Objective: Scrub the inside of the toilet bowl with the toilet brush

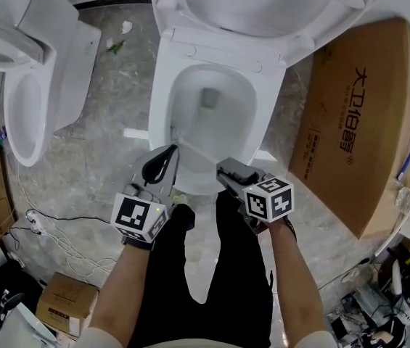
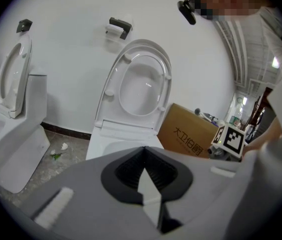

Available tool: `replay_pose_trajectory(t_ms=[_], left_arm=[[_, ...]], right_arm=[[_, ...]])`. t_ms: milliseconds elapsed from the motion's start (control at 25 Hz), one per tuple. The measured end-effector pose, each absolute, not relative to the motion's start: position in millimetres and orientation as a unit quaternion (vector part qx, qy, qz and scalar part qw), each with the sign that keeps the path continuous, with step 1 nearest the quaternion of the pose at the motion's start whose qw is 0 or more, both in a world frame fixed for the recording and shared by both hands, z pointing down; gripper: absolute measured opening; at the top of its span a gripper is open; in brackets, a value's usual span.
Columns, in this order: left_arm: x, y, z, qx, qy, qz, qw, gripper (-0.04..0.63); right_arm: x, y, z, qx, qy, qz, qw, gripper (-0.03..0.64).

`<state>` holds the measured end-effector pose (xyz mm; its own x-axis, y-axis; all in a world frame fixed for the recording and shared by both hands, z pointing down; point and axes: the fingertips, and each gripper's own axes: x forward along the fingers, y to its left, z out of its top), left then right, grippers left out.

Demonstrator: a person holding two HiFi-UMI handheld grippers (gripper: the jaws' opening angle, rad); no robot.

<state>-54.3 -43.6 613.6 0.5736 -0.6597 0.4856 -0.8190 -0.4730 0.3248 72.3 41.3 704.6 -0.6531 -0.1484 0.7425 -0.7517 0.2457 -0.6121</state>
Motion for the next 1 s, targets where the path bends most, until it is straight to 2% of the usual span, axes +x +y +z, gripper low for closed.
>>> replay_pose_trajectory(t_ms=[400,1000], left_arm=[[-44,-34,618,0.845,-0.434,0.149,0.276,0.006],[-20,-36,617,0.853,-0.416,0.162,0.27,0.006]], right_arm=[[86,74,690,0.202,-0.728,0.481,0.445,0.166],[117,71,660,0.137,-0.686,0.376,0.607,0.166]])
